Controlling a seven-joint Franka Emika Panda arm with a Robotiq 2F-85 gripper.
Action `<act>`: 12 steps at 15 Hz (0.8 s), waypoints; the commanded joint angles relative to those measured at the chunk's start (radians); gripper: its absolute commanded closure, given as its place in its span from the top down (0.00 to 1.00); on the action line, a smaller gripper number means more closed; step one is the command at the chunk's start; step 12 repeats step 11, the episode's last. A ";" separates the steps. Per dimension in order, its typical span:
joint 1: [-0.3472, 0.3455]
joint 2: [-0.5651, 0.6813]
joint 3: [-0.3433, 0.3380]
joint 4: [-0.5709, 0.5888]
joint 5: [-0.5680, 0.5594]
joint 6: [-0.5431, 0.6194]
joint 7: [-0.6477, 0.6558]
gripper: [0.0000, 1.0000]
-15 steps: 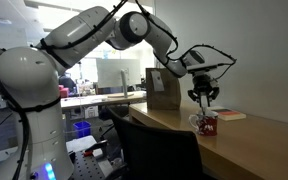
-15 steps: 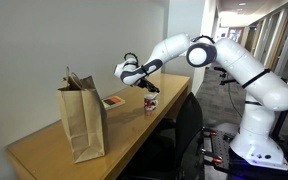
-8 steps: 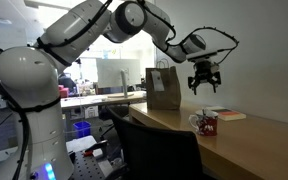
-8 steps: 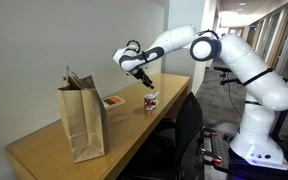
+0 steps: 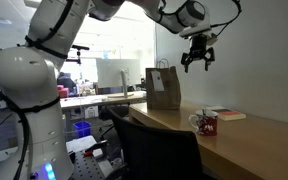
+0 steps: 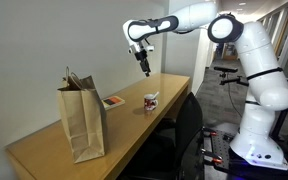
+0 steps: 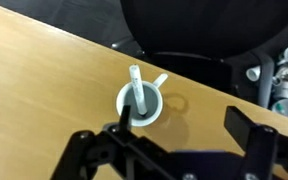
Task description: Put the marker in the mug cup
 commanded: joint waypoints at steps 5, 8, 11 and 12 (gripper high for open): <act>-0.016 -0.341 -0.021 -0.467 0.181 0.456 0.130 1.00; -0.007 -0.418 -0.039 -0.604 0.196 0.622 0.147 1.00; -0.001 -0.459 -0.048 -0.695 0.182 0.694 0.152 1.00; -0.001 -0.459 -0.048 -0.695 0.182 0.694 0.152 1.00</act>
